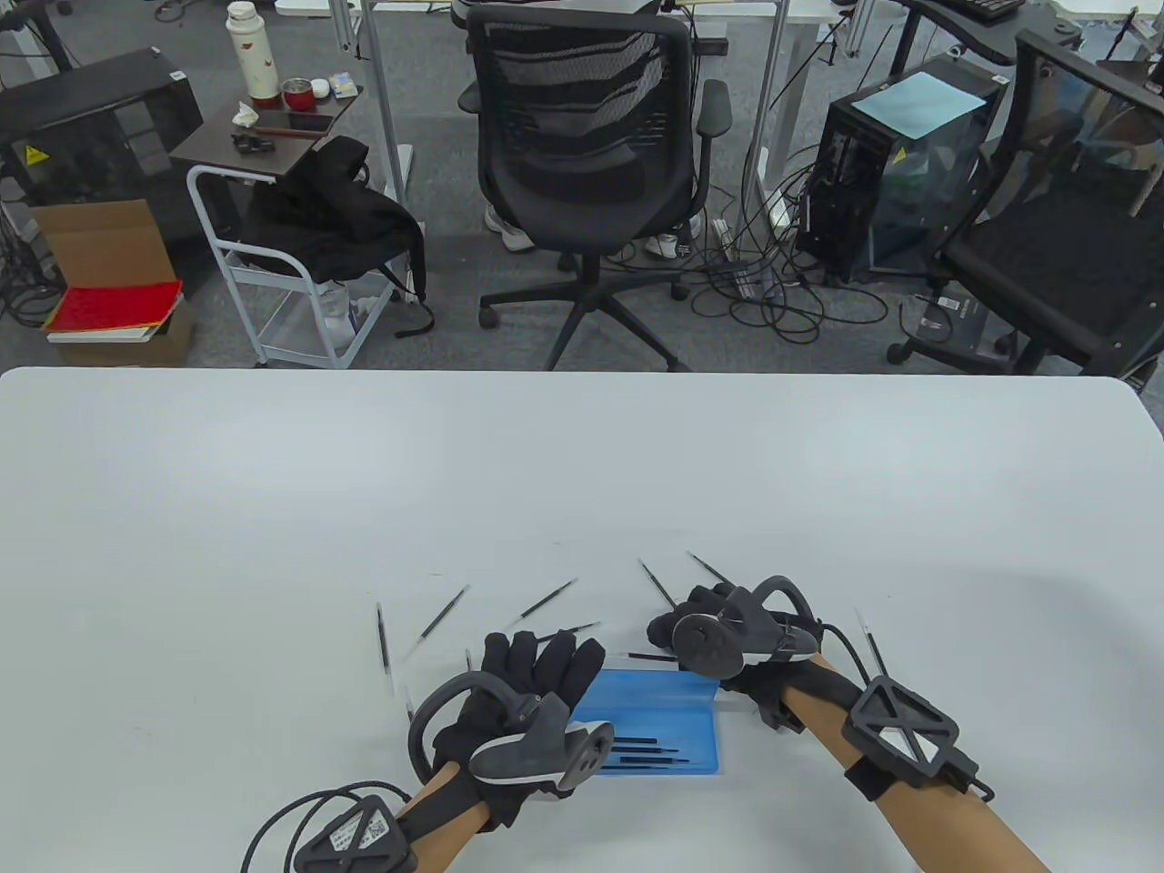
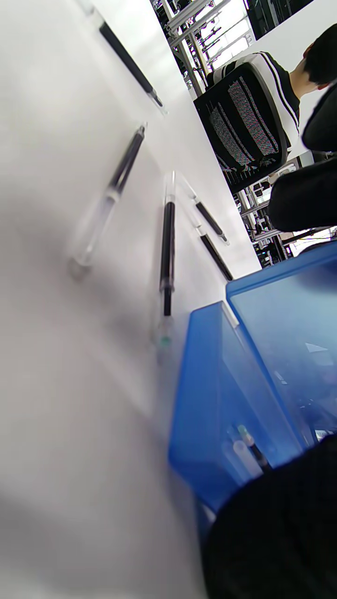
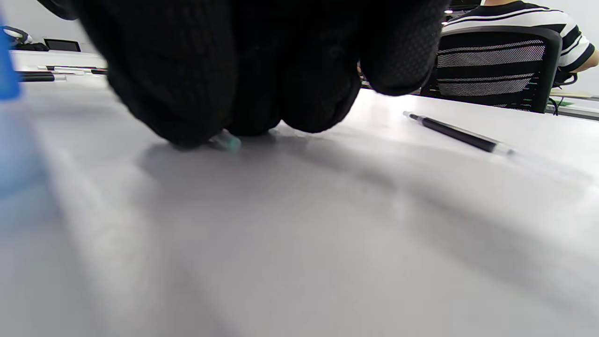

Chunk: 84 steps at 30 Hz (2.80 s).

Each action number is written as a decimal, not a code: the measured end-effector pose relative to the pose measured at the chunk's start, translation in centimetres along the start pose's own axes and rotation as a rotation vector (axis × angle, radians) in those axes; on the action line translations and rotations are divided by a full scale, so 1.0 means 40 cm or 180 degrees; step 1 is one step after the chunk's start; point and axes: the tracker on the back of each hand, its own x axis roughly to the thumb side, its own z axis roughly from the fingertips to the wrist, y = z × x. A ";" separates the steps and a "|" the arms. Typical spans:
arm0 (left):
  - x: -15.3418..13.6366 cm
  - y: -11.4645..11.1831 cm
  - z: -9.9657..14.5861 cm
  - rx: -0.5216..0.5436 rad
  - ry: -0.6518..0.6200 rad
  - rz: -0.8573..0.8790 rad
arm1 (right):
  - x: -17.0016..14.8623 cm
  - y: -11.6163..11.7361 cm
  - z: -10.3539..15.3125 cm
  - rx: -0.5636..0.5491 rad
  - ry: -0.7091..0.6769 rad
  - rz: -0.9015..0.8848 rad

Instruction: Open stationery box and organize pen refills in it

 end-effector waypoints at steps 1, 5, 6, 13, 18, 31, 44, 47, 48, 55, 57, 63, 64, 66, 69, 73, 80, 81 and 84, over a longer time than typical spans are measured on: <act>0.000 0.000 0.000 0.0001 0.0000 0.0000 | 0.000 0.002 0.001 -0.0037 -0.0015 -0.0002; 0.000 0.000 0.000 0.0000 0.0001 0.0000 | 0.000 0.004 0.001 -0.0058 -0.0005 -0.0002; 0.000 0.000 0.000 0.0000 0.0000 0.0001 | 0.000 0.004 0.001 -0.0072 -0.0006 -0.0007; 0.000 -0.001 0.000 0.0001 -0.0002 0.0004 | 0.005 0.004 0.002 -0.0071 -0.0009 0.0056; -0.001 -0.001 0.001 0.0007 -0.0004 -0.0002 | 0.020 0.008 0.004 -0.0126 -0.0053 0.0248; -0.002 -0.002 0.002 0.0013 -0.0006 -0.0005 | 0.042 0.009 0.003 -0.0042 -0.0062 0.0594; -0.003 -0.003 0.003 0.0024 -0.0010 -0.0007 | 0.032 -0.019 0.011 -0.0251 -0.0045 0.0474; -0.003 -0.003 0.003 0.0022 -0.0010 -0.0001 | 0.024 -0.077 0.034 -0.0462 0.0026 0.0373; -0.003 -0.003 0.003 0.0021 -0.0008 -0.0001 | 0.024 -0.093 0.042 -0.0522 0.0032 0.0370; -0.002 -0.002 0.004 0.0027 0.0021 -0.0021 | 0.079 -0.196 0.140 -0.0910 -0.0050 0.0457; -0.001 -0.001 0.004 0.0028 0.0029 -0.0029 | 0.113 -0.200 0.171 -0.0956 -0.0095 0.0476; 0.000 0.000 0.004 0.0031 0.0051 -0.0037 | 0.220 -0.147 0.227 -0.0860 -0.0073 0.0867; 0.001 0.000 0.004 0.0032 0.0057 -0.0042 | 0.238 -0.131 0.232 -0.0794 -0.0056 0.0931; 0.001 0.000 0.004 0.0031 0.0065 -0.0047 | 0.267 -0.104 0.233 -0.0775 -0.0076 0.1040; 0.002 0.001 0.004 0.0037 0.0076 -0.0065 | 0.298 -0.073 0.226 -0.0702 -0.0031 0.1199; 0.004 0.002 0.003 0.0047 0.0077 -0.0070 | 0.325 -0.052 0.211 -0.0643 0.0021 0.1271; 0.005 0.003 0.003 0.0056 0.0073 -0.0077 | 0.339 -0.039 0.188 -0.0559 0.0084 0.1300; 0.005 0.003 0.003 0.0057 0.0072 -0.0077 | 0.340 -0.040 0.188 -0.0568 0.0083 0.1284; 0.005 0.003 0.003 0.0061 0.0067 -0.0075 | 0.340 -0.053 0.193 -0.0592 0.0093 0.1252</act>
